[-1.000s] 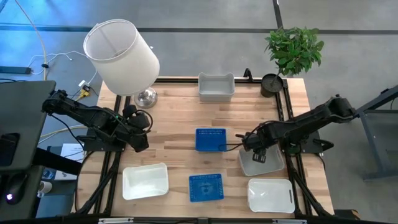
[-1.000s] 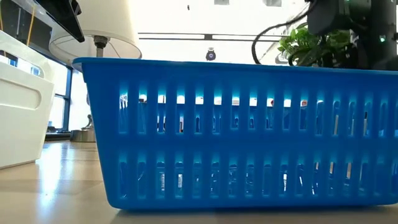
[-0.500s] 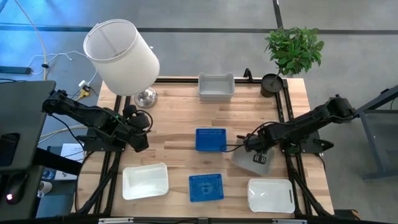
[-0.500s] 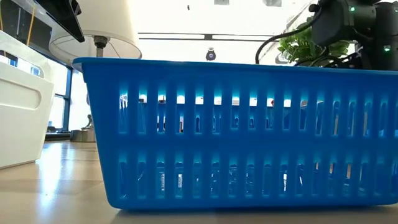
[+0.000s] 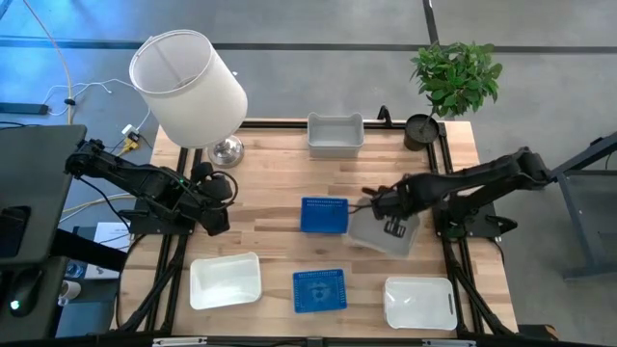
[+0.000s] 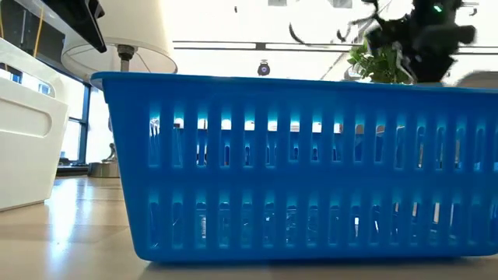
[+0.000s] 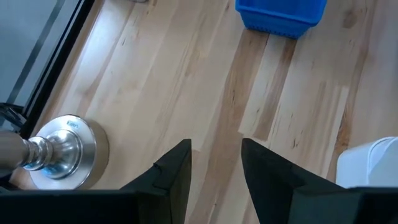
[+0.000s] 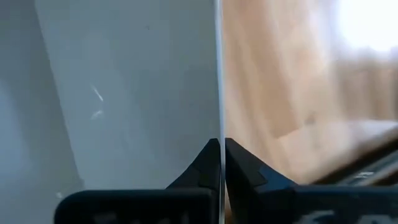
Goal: Stack baskets by color
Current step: Stack the bottom gray bin on the gray bin
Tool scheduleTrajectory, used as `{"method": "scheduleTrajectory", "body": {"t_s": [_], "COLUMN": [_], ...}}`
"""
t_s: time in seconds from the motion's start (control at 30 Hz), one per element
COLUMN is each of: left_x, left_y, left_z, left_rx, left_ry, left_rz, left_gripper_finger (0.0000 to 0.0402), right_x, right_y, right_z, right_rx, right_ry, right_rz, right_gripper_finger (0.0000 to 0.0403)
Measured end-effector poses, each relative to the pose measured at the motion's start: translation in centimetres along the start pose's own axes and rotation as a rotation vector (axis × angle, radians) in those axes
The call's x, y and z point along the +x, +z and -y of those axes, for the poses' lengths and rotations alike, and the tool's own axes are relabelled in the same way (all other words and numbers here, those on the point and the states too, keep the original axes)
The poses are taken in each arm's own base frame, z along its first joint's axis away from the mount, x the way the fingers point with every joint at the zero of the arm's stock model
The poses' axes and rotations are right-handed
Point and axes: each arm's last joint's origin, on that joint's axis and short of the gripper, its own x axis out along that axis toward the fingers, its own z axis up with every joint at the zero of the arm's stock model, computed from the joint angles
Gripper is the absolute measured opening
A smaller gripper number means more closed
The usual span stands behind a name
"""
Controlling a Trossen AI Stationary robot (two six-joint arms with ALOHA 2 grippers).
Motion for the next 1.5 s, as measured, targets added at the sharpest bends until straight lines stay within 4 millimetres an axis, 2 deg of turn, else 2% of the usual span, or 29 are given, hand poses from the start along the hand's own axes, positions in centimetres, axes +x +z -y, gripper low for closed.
{"method": "scheduleTrajectory", "body": {"t_s": [0.2, 0.4, 0.53, 0.73, 0.97, 1.13, 1.27, 1.5], "left_x": [0.0, 0.0, 0.0, 0.0, 0.0, 0.0, 0.0, 0.0], "left_y": [0.0, 0.0, 0.0, 0.0, 0.0, 0.0, -0.1, -0.1], "left_z": [0.0, 0.0, 0.0, 0.0, 0.0, 0.0, 0.1, 0.1], "left_rx": [0.029, 0.029, 0.029, 0.029, 0.030, 0.027, 0.019, 0.011], "left_ry": [0.001, 0.001, 0.000, -0.001, -0.009, -0.015, -0.030, -0.041], "left_rz": [0.000, 0.000, 0.000, -0.001, -0.007, -0.011, -0.022, -0.030], "left_gripper_finger": [0.0126, 0.0126, 0.0126, 0.0126, 0.0126, 0.0126, 0.0126, 0.0126], "right_x": [-4.6, -8.0, -9.6, -10.8, -10.8, -9.7, -8.3, -4.6], "right_y": [2.4, 5.0, 7.1, 11.3, 16.1, 18.9, 20.5, 22.2], "right_z": [2.7, 6.1, 8.5, 12.0, 16.8, 20.2, 22.6, 25.8], "right_rx": [0.029, 0.001, -0.025, -0.103, -0.204, -0.282, -0.322, -0.363], "right_ry": [-0.093, -0.162, -0.225, -0.333, -0.362, -0.298, -0.252, -0.156], "right_rz": [0.135, 0.277, 0.350, 0.413, 0.403, 0.397, 0.372, 0.287], "right_gripper_finger": [0.0000, 0.0000, 0.0000, 0.0000, 0.0000, 0.0000, 0.0000, 0.0000]}}
